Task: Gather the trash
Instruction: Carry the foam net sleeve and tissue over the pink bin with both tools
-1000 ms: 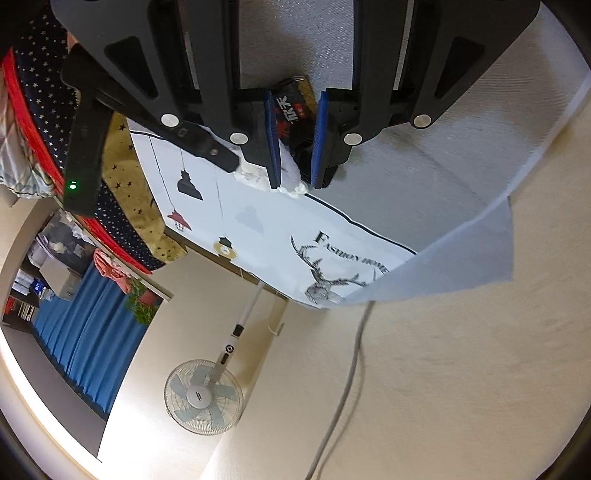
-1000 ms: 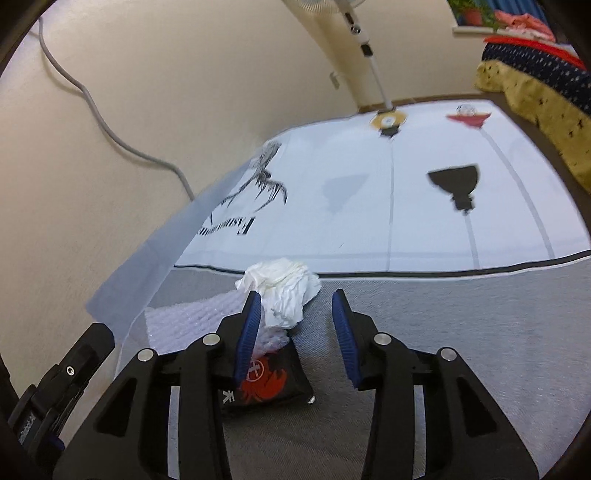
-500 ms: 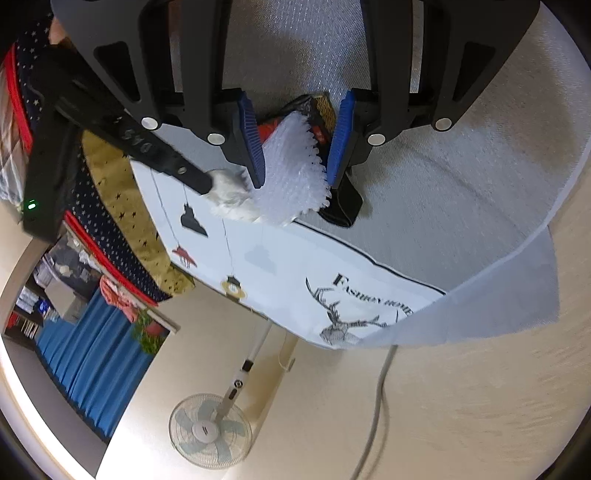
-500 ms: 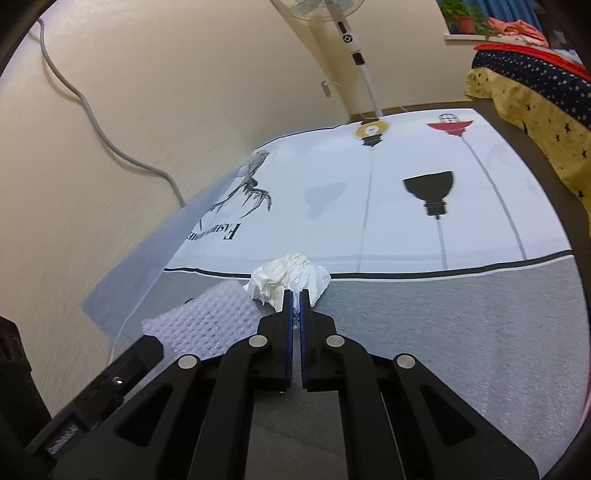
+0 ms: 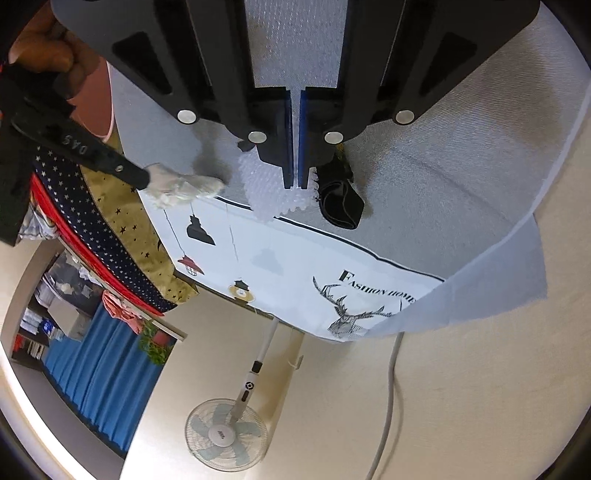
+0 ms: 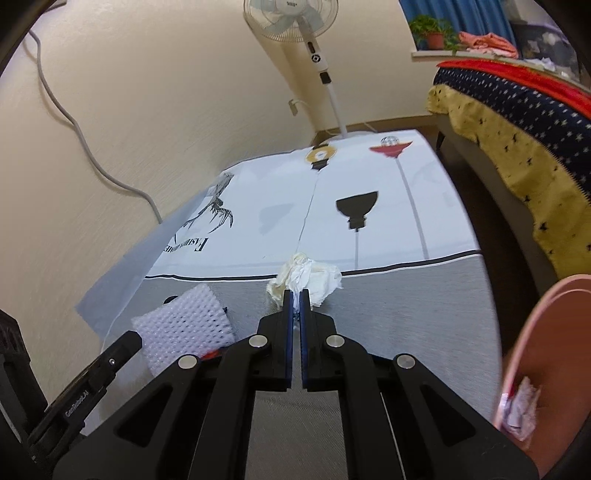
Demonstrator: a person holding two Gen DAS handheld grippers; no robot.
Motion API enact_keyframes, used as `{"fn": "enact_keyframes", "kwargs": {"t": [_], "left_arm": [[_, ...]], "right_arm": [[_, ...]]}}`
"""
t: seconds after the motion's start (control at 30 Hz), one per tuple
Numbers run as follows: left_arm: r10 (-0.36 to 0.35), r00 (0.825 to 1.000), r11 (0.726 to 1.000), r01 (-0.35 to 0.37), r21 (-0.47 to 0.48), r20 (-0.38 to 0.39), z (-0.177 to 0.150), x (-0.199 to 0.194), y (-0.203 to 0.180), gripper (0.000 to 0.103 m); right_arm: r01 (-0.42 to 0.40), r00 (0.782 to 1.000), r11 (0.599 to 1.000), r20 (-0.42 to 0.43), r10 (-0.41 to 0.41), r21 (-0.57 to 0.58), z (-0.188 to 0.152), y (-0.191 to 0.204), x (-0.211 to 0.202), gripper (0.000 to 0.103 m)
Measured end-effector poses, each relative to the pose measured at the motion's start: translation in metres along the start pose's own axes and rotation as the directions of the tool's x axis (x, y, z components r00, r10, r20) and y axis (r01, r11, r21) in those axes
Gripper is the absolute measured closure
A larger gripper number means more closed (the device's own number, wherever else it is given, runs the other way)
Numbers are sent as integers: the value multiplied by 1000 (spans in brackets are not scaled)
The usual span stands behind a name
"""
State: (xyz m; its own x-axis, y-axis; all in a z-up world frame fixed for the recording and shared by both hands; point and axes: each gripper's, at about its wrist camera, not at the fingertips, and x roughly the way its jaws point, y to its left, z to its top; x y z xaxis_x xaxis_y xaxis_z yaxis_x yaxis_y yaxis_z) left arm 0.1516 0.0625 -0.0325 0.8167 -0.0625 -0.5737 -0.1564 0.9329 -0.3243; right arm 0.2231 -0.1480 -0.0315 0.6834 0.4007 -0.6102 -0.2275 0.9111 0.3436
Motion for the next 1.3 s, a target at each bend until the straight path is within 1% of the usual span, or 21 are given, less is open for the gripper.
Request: {"fn": "enact_keyframes", "kwargs": {"t": [0.13,0.27,0.37,0.57,0.9,1.3], "left_arm": [[1,1000,999,-2,42,18,-1,-13,-7,101],[-6,999,998,4,62,31,-2,-27,-14,101],[-11,999,997,7,82,42,-4,-36,-22,101],[-30,998,991,22,132,59,-10,-55,-40,101],[-42,996,980,26,198,75,-18,-73,-61,101],[-55,995,973,35,227,78,-25,-86,-72,101]], "right_arm": [[37,999,999,24,-37,-22,-1,-2,-26,100],[71,997,997,44,-70,-20,-4,-6,-50,100],[106,992,994,69,-103,-32,-6,-6,-72,100],[146,984,988,107,-140,-58,-12,-5,-105,100],[167,979,986,127,-162,-29,-21,-18,-144,100],[189,968,982,170,-183,-19,-28,-24,-179,100]]}}
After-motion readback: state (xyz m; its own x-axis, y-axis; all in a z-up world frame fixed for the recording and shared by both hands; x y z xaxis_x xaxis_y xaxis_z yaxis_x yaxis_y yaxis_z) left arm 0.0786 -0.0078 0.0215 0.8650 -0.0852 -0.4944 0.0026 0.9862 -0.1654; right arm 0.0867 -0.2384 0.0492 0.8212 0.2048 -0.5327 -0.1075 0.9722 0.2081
